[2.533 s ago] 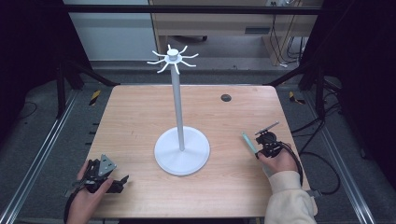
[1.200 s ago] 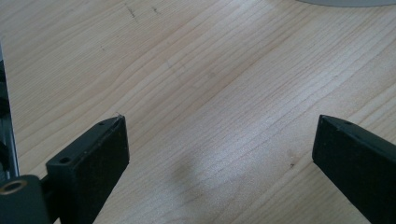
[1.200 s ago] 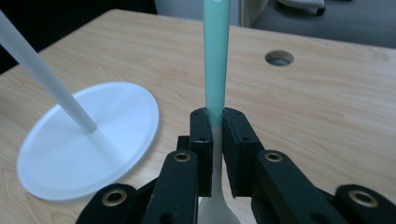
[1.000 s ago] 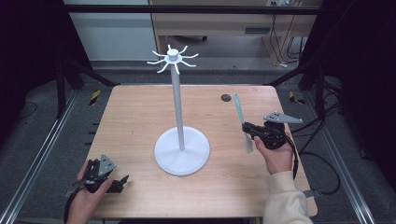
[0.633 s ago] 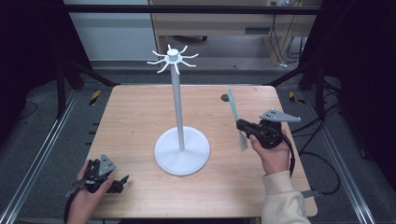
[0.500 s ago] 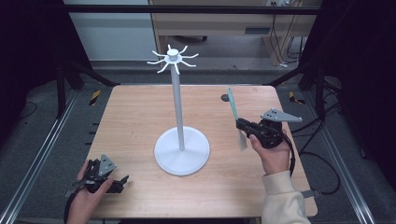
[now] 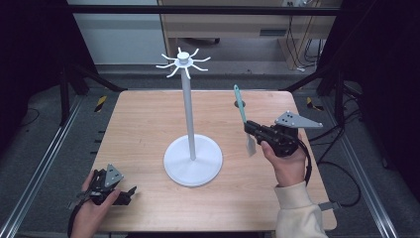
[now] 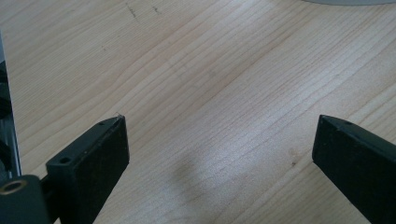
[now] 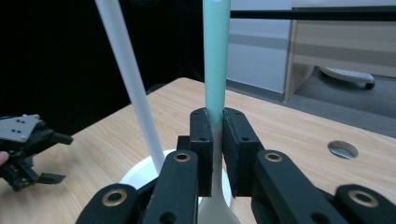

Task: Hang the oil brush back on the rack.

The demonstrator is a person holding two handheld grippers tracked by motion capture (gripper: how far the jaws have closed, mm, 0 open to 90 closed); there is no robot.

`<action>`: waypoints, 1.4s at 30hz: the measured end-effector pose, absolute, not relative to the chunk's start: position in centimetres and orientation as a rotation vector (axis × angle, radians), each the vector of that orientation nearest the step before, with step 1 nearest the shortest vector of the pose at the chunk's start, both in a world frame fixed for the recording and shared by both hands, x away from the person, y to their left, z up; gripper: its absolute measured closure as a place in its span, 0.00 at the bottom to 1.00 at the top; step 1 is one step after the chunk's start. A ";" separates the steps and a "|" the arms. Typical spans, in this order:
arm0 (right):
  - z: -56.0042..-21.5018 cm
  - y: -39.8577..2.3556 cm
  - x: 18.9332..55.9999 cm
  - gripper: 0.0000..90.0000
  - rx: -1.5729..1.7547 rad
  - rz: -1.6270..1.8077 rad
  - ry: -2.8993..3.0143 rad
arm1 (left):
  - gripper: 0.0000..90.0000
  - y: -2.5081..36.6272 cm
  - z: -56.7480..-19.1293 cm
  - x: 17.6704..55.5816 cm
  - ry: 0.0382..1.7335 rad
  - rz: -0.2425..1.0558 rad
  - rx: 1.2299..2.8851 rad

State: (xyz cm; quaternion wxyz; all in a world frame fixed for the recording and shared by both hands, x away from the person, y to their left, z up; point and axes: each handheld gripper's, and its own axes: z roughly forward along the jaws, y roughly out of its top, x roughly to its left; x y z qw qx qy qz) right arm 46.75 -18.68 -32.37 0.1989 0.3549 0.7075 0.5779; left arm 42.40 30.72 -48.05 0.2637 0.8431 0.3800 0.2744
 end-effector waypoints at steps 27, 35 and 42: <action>-27.5 -15.8 45.8 0.92 0.787 1.733 1.936 | 0.04 30.8 -48.1 42.4 1.034 0.743 2.285; -25.7 -15.6 46.9 0.92 0.752 1.741 1.907 | 0.04 30.9 -48.2 42.4 1.045 0.742 2.283; -25.8 -15.4 47.3 0.92 0.762 1.745 1.896 | 0.04 31.0 -48.2 42.4 1.057 0.741 2.272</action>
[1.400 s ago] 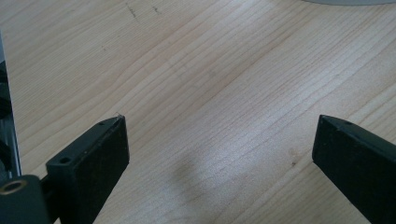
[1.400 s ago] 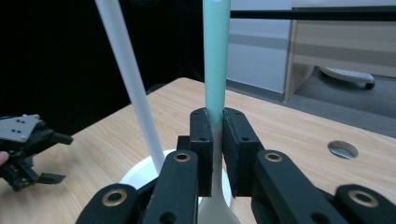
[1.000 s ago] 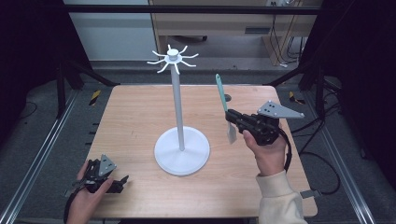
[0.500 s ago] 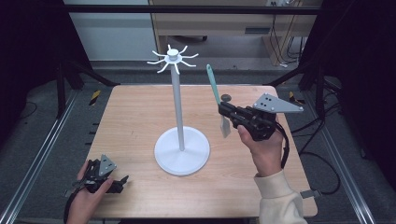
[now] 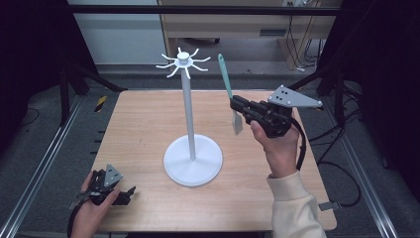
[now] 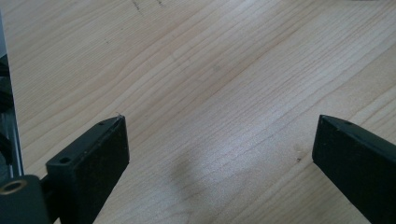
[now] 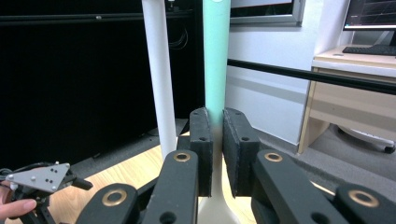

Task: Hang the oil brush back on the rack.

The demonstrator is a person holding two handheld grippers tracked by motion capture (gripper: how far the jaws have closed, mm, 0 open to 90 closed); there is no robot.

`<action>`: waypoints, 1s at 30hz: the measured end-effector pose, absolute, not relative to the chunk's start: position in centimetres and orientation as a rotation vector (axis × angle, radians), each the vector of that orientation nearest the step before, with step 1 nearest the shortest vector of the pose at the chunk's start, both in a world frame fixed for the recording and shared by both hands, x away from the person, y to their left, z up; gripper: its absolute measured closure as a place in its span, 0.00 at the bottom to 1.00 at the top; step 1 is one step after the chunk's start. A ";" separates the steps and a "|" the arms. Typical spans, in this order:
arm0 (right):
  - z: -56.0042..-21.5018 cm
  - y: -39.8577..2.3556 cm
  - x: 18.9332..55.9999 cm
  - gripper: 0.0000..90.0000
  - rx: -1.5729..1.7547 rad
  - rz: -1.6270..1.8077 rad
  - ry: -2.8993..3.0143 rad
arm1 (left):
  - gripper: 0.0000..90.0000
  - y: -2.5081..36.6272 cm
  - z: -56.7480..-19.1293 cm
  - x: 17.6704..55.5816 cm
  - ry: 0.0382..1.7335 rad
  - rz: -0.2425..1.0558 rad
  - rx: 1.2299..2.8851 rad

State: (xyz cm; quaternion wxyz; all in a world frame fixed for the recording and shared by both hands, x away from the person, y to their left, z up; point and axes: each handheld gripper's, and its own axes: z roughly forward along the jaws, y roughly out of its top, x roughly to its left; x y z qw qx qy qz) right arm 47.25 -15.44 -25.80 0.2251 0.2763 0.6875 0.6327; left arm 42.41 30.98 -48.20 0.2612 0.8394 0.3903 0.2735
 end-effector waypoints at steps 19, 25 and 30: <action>-26.1 -14.8 45.8 0.92 0.712 1.730 1.929 | 0.04 31.0 -48.0 42.3 1.044 0.742 2.269; -26.0 -14.9 45.4 0.92 0.695 1.728 1.942 | 0.04 31.0 -48.0 42.3 1.047 0.738 2.263; -25.9 -14.5 45.3 0.92 0.686 1.723 1.951 | 0.04 31.0 -48.0 42.3 1.046 0.740 2.264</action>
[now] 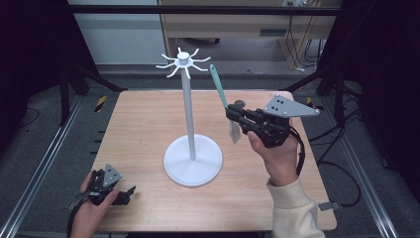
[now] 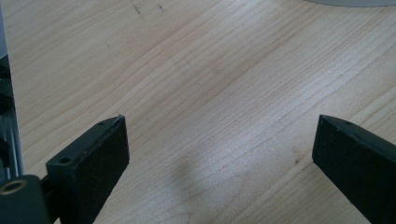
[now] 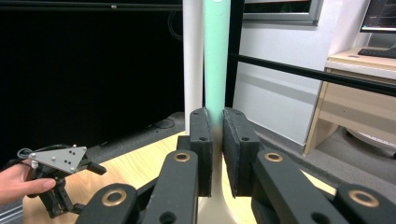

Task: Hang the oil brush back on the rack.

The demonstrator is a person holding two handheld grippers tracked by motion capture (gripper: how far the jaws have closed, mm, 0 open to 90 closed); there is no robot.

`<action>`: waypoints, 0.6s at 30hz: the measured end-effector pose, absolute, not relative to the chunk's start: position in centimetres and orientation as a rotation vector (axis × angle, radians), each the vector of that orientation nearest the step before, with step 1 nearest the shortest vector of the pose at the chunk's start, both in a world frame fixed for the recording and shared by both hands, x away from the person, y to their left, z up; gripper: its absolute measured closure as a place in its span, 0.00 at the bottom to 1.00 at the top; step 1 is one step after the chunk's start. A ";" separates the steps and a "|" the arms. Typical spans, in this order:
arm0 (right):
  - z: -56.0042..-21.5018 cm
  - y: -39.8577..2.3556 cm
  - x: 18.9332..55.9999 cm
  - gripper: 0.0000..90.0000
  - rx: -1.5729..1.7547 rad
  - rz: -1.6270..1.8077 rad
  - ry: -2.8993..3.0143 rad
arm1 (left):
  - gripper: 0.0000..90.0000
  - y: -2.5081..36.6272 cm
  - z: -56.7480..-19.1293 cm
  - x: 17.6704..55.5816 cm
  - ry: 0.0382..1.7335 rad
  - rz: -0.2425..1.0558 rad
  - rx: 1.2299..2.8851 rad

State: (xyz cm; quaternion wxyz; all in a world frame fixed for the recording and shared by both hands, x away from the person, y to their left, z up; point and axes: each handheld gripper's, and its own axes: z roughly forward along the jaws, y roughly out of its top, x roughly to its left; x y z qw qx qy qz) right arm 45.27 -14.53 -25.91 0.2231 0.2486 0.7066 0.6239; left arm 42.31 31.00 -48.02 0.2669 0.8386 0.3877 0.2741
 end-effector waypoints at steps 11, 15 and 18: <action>-25.9 -14.1 45.3 0.92 0.678 1.711 1.971 | 0.04 31.0 -48.0 42.3 1.043 0.743 2.271; -25.9 -13.8 45.4 0.92 0.676 1.705 1.978 | 0.04 31.0 -48.0 42.3 1.042 0.743 2.272; -26.0 -13.7 45.6 0.92 0.686 1.707 1.981 | 0.04 31.0 -48.0 42.3 1.043 0.742 2.273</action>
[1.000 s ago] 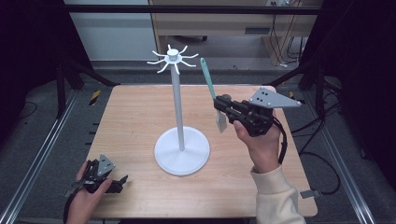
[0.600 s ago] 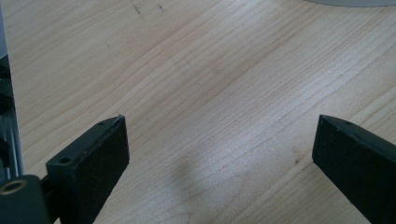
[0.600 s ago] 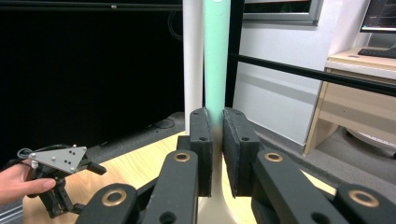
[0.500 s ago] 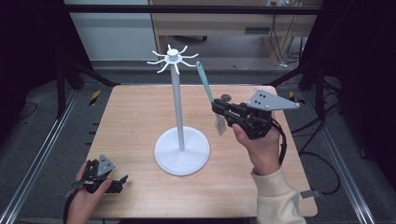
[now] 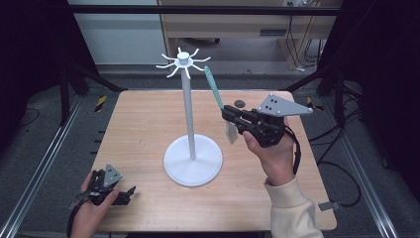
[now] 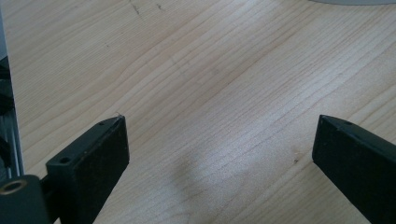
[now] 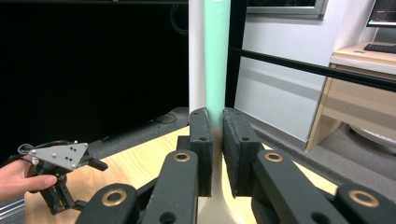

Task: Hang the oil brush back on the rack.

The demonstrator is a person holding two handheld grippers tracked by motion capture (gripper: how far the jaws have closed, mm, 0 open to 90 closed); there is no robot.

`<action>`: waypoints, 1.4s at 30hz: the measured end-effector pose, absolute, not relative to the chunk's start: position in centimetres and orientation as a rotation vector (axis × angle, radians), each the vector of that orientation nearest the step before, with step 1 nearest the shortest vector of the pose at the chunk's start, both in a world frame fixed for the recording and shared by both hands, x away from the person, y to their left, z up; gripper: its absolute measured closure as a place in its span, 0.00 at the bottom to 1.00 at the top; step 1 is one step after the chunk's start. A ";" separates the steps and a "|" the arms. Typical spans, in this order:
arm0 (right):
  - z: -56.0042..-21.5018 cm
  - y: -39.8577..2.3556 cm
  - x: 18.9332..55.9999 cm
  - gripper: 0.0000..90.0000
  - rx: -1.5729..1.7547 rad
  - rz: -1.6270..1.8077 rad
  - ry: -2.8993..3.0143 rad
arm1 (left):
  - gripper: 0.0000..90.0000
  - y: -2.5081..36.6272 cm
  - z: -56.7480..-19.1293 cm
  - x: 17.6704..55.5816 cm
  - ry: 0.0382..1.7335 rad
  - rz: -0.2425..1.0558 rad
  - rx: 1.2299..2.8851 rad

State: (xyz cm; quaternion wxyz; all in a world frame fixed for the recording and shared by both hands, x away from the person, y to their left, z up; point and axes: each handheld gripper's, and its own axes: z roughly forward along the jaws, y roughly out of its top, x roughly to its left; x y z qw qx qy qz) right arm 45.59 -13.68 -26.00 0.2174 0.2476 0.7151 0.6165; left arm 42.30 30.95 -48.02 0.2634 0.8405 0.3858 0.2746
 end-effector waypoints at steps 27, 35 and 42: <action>-26.7 -12.2 46.7 0.92 0.699 1.698 1.982 | 0.04 31.0 -48.0 42.2 1.050 0.746 2.270; -26.8 -11.9 46.9 0.92 0.700 1.698 1.982 | 0.04 31.0 -48.0 42.2 1.051 0.746 2.269; -26.9 -11.7 47.1 0.92 0.702 1.700 1.982 | 0.04 31.1 -48.0 42.2 1.051 0.747 2.269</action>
